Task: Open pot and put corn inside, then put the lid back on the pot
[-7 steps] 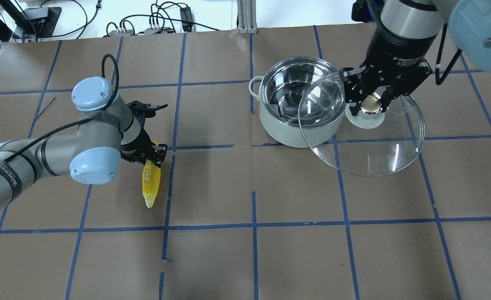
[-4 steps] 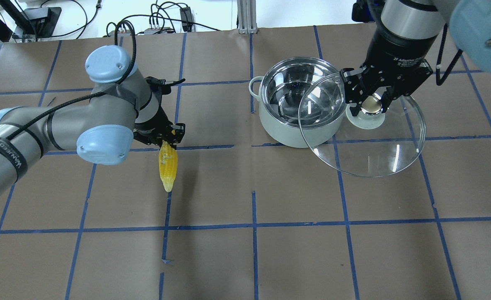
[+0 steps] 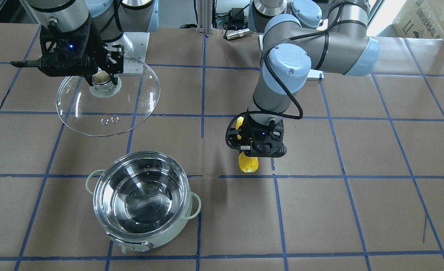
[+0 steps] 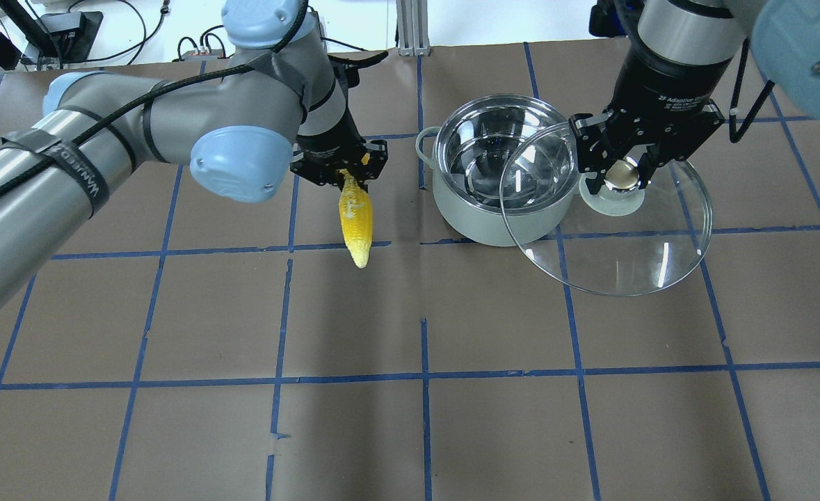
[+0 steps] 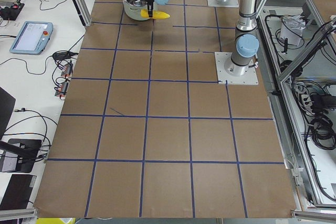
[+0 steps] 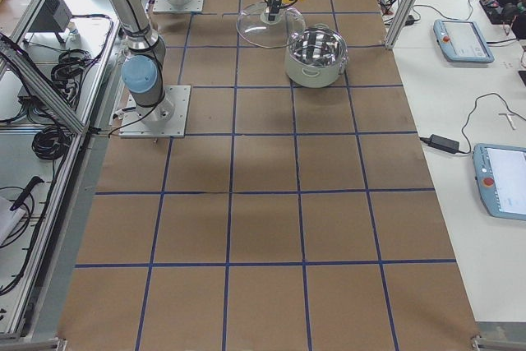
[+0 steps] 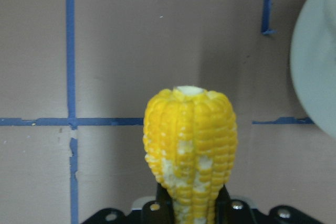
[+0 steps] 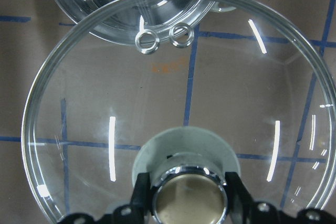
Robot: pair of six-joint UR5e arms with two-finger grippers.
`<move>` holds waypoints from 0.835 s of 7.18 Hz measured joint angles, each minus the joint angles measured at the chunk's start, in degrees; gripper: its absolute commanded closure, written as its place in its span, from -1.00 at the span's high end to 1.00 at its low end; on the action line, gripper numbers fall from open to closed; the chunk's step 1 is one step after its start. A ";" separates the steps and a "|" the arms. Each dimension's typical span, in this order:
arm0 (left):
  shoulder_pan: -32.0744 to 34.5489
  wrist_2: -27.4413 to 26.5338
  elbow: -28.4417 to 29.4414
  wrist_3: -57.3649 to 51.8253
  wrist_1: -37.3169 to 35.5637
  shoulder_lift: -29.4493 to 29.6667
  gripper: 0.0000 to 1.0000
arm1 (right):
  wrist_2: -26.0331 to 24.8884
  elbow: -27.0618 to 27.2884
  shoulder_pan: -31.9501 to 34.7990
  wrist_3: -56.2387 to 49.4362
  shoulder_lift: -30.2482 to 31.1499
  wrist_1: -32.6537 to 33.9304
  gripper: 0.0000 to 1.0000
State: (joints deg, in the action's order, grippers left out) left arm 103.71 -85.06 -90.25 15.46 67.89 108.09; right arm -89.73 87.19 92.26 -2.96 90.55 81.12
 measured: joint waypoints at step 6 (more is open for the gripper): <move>8.02 0.20 17.20 6.64 -0.16 11.21 -0.52 | -3.40 0.75 -5.39 -0.52 0.43 -1.13 -0.46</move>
State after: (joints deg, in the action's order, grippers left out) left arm 111.73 -84.86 -73.05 22.10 67.73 119.30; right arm -93.14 87.94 86.87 -3.48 90.98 79.99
